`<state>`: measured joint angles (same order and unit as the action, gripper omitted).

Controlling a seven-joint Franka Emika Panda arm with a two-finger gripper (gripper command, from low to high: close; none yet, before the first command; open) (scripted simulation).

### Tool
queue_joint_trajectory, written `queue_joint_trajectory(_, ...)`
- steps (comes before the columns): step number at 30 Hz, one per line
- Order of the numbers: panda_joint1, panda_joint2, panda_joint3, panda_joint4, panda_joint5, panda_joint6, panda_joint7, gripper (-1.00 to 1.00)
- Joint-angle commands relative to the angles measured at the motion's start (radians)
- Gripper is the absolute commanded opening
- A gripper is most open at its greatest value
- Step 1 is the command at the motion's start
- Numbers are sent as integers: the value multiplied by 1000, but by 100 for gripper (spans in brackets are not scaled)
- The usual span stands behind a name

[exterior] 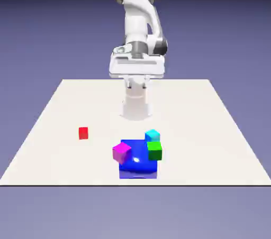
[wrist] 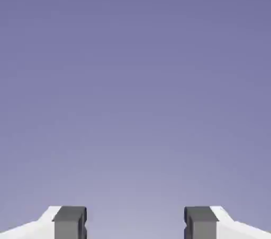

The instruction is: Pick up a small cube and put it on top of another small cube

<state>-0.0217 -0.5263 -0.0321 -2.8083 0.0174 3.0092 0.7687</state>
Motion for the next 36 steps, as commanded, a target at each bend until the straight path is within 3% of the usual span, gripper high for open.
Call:
queue_joint_trajectory(1, -28, 36, -27, 1, 14, -23, 23, 0)
queue_joint_trajectory(16, -433, 562, -413, 22, 223, -358, 356, 0)
queue_joint_trajectory(25, -591, 821, -159, 68, 570, -173, 102, 0)
queue_joint_trajectory(26, -591, 821, -159, 68, 570, -173, 102, -100)
queue_joint_trajectory(36, -434, 562, -413, 22, 223, -358, 357, -100)
